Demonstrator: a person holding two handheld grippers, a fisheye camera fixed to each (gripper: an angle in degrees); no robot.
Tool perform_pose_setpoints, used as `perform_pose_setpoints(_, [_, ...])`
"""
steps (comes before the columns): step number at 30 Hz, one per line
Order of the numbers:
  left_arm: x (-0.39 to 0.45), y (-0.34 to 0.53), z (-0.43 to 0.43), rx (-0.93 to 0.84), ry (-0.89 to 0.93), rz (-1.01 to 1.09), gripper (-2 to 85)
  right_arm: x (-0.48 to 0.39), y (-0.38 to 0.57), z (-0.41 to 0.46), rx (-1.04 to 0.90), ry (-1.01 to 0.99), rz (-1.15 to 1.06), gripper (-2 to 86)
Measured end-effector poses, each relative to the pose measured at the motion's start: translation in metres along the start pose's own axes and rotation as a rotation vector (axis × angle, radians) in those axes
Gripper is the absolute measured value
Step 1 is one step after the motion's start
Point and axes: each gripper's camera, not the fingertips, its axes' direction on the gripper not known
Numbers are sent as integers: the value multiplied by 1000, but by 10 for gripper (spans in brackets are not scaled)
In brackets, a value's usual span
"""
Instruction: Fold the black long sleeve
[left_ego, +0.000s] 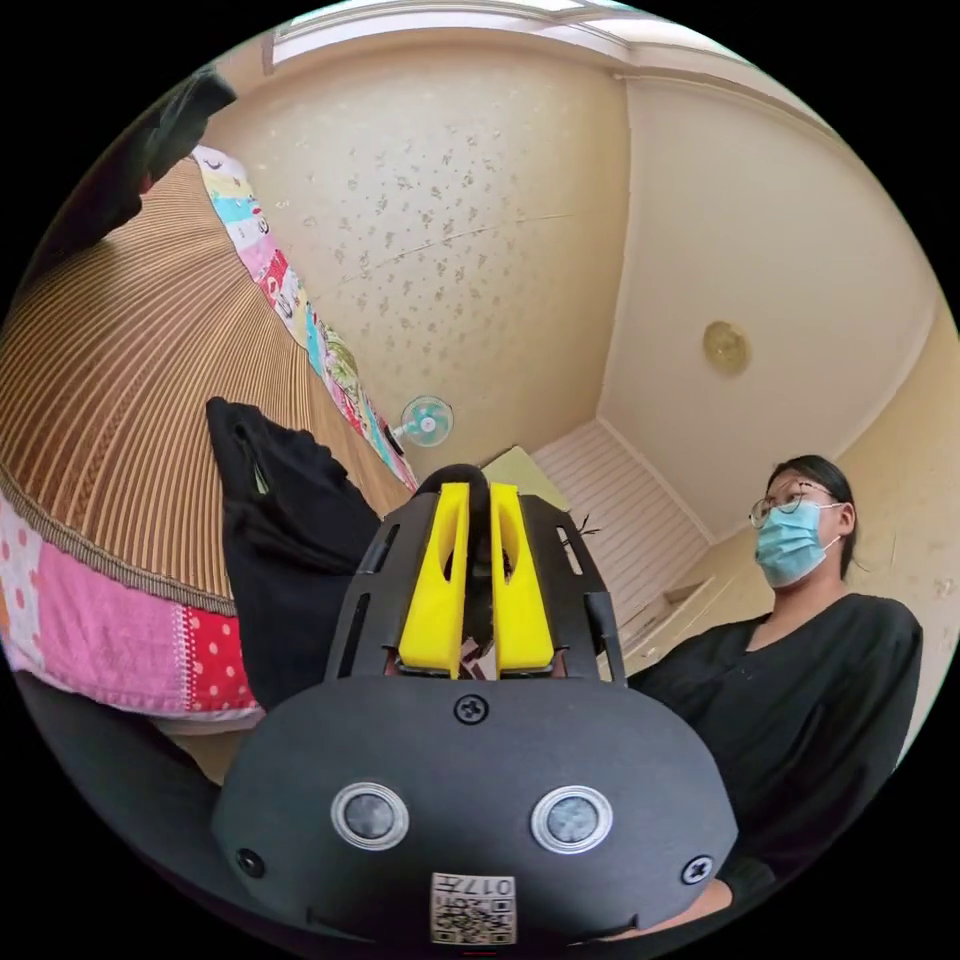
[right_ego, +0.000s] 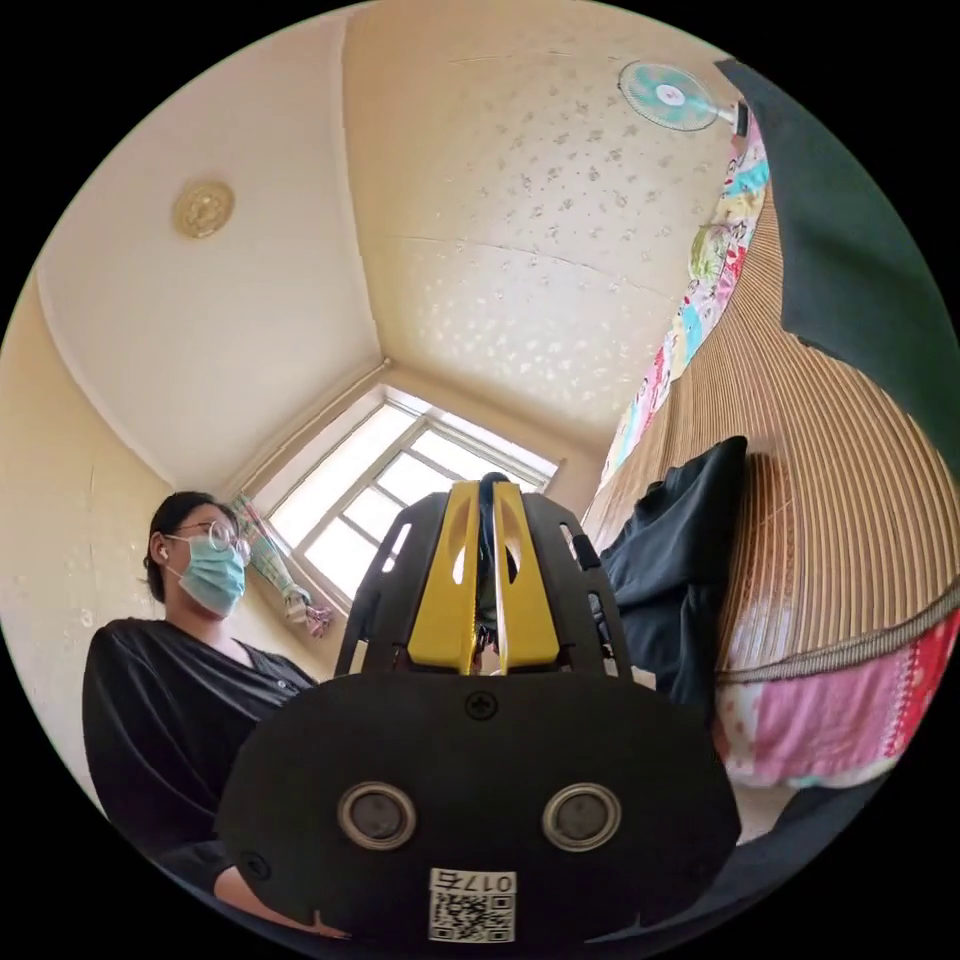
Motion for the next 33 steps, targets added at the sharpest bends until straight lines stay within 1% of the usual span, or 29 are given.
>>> perform_pose_setpoints(4, [-31,-85,56,4,-216,3,46,39,-73,76,14,128,29,41])
perform_pose_setpoints(5, [-42,-104,73,-21,-261,21,49,52,-93,99,0,153,34,47])
perform_pose_setpoints(6, [-48,-111,80,-35,-280,20,51,57,-101,109,-9,176,37,53])
perform_pose_setpoints(7, [-58,-120,90,-51,-342,2,54,65,-113,126,-7,240,45,65])
perform_pose_setpoints(8, [-64,-120,94,-36,-405,-32,72,68,-119,138,1,308,51,77])
perform_pose_setpoints(10, [-63,-109,91,0,-412,-37,85,64,-119,152,-4,349,42,88])
perform_pose_setpoints(12, [-59,-89,88,-13,-420,-20,88,57,-108,163,-52,370,1,93])
perform_pose_setpoints(14, [-57,-55,84,-82,-533,-63,101,47,-84,177,-157,478,-57,93])
perform_pose_setpoints(15, [-57,-47,83,-100,-562,-80,108,45,-77,181,-187,520,-66,93])
perform_pose_setpoints(17, [-56,-11,78,-154,-672,-159,134,41,-48,201,-308,690,-90,91])
perform_pose_setpoints(19, [-52,14,79,-170,-689,-199,144,37,-30,220,-369,762,-109,90])
perform_pose_setpoints(21, [-48,32,87,-187,-673,-225,148,30,-16,248,-432,767,-122,91])
perform_pose_setpoints(23, [-53,48,105,-225,-642,-289,143,17,-1,310,-567,721,-167,93])
perform_pose_setpoints(24, [-53,51,108,-213,-647,-301,135,12,3,328,-596,709,-188,94])
perform_pose_setpoints(25, [-52,54,113,-189,-661,-314,120,0,11,364,-645,675,-234,95])
perform_pose_setpoints(26, [-51,54,120,-192,-656,-327,99,-12,19,401,-698,628,-267,98])
perform_pose_setpoints(27, [-50,53,124,-194,-652,-329,89,-17,22,419,-728,609,-274,99])
perform_pose_setpoints(29, [-28,46,140,-174,-646,-267,74,-33,32,492,-868,579,-288,113])
perform_pose_setpoints(30, [-19,43,145,-171,-651,-237,72,-34,35,512,-920,584,-287,119])
perform_pose_setpoints(32, [16,34,175,-185,-706,-92,67,-32,49,582,-1122,648,-275,148])
perform_pose_setpoints(33, [24,32,184,-196,-724,-48,66,-30,52,597,-1164,662,-277,155])
